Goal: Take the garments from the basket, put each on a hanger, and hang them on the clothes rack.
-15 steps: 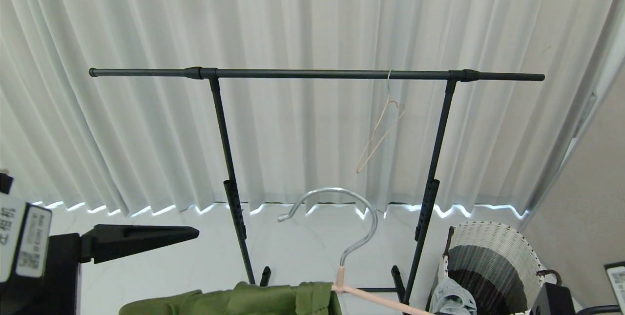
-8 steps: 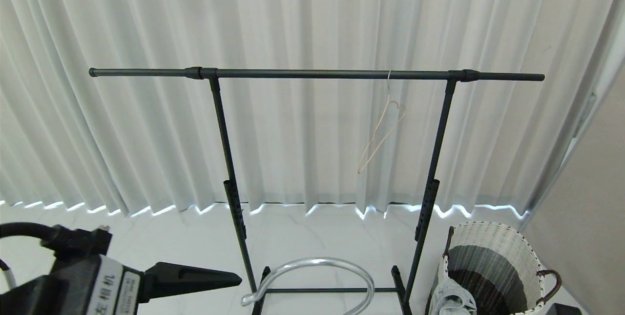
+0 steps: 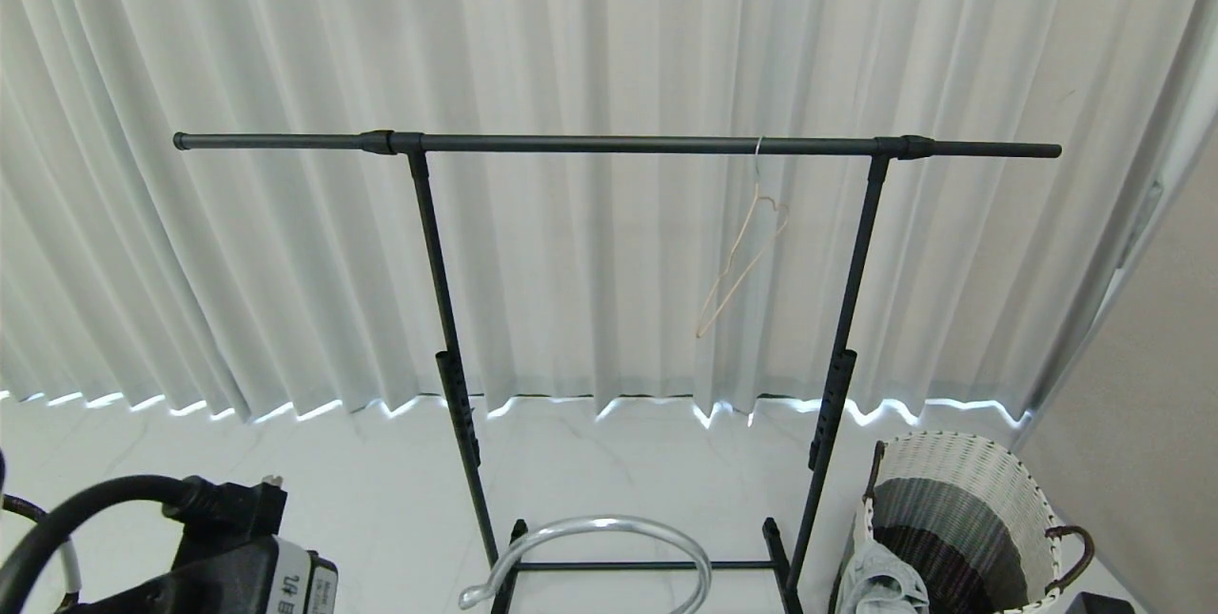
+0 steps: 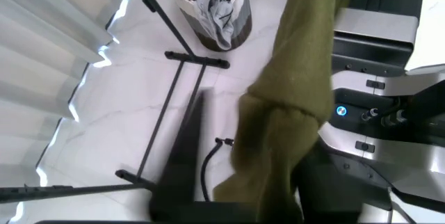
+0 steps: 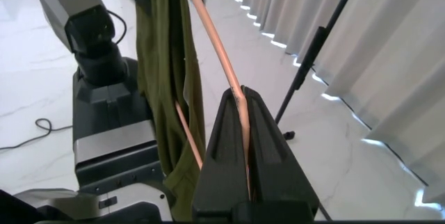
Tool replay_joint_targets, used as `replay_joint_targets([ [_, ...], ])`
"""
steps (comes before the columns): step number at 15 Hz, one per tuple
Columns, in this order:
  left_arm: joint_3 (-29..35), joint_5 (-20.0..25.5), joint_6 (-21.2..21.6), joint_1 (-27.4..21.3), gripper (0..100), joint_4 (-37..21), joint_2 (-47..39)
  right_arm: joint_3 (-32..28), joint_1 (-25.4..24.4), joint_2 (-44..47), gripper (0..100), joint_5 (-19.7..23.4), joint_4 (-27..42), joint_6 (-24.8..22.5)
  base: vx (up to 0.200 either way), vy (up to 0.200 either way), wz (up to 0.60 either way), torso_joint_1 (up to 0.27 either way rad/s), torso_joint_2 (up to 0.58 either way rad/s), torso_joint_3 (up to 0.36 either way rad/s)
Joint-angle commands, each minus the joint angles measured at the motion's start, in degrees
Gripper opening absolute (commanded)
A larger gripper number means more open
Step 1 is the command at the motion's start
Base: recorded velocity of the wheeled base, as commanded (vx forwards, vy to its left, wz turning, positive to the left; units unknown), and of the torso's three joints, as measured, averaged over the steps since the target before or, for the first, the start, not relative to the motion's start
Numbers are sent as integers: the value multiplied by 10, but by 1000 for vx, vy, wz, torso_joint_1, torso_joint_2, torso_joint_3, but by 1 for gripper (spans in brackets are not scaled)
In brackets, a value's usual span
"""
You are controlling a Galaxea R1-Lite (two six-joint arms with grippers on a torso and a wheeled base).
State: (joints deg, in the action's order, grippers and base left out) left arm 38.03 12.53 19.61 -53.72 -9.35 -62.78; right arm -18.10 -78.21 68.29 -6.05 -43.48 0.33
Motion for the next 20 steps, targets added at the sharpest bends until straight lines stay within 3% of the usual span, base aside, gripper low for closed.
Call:
replay_joint_targets([
  [1,-2,-1,0,0,0,-1,-2,1,0,1,0,0,-1,0,0,0,0,0,0,0],
  [6,-2,-1,-1,0,0,1,-3,6,0,-3,0,0,-1,-4,0,0,0,0,0,0],
  [7,-2,-2,-1,1,0,1,-3,7,0,-3,100,0,-1,-9,0,0,0,0,0,0],
  [9,-3,-9,0,2,0,1,-4,9,0,-3,100,-2,-1,-12,0,0,0,0,0,0],
  [11,-15,-51,0,3,0,2,-1,11,5,-4,100,-12,0,-12,0,0,0,0,0,0],
  [14,-35,-211,-5,5,0,7,1,25,55,7,100,-26,6,-10,0,0,0,0,0,0],
  [16,-32,-262,-15,32,0,23,-2,23,100,25,100,-25,16,-4,0,0,0,0,0,0],
  [18,-9,-282,-40,57,0,35,-9,9,122,59,100,-25,17,21,0,0,0,0,0,0],
  [20,31,-317,-75,71,0,35,-29,-19,121,108,100,-27,16,84,0,0,0,0,0,0],
])
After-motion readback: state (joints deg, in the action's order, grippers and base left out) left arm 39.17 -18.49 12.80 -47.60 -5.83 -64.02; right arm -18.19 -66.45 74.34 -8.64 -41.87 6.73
